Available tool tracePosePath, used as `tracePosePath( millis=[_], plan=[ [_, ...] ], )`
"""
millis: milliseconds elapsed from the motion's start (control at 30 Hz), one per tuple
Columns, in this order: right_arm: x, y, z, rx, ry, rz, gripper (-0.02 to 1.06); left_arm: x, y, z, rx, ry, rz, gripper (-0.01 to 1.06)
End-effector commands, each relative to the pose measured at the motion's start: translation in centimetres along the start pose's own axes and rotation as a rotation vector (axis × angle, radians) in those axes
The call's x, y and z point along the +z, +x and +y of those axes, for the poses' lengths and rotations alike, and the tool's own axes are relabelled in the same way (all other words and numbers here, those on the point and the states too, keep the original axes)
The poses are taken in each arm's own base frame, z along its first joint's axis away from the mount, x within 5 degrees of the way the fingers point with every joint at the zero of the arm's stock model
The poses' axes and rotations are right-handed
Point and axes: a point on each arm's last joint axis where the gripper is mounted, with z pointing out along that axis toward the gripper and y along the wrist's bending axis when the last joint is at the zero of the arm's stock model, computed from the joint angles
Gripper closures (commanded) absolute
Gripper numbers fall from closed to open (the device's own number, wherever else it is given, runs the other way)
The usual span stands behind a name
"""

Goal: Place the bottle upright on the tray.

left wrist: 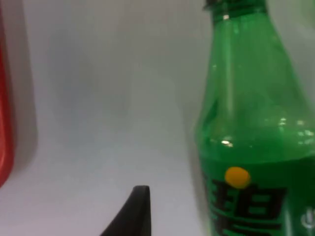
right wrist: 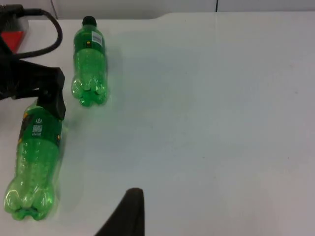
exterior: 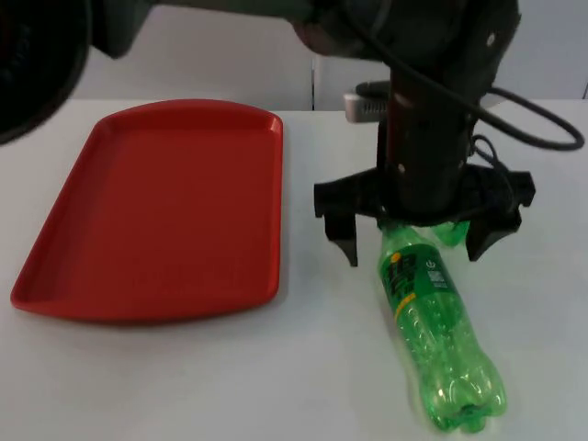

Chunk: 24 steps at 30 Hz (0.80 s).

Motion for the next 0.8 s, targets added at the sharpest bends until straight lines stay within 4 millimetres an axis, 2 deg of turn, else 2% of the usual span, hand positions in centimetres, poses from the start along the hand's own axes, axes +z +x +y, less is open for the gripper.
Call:
tracePosePath(
  millis=[0, 167, 567, 767],
  plan=[
    [0.0, 0.0, 0.0, 0.007, 0.002, -0.003, -0.01, 0.2, 0.1, -0.2, -0.015, -0.003, -0.005, 0.0],
    [0.0, 0.0, 0.0, 0.007, 0.002, -0.003, -0.01, 1.8, 0.5, -0.7, -0.067, 0.031, 0.025, 0.0],
    [0.0, 0.0, 0.0, 0.007, 0.002, -0.003, -0.01, 2.4, 0.4, -0.9, -0.069, 0.042, -0.011, 0.0],
    [0.0, 0.0, 0.0, 0.007, 0.002, -0.003, -0.01, 3.8, 0.9, -1.1, -0.062, 0.034, 0.003, 0.0]
  ],
)
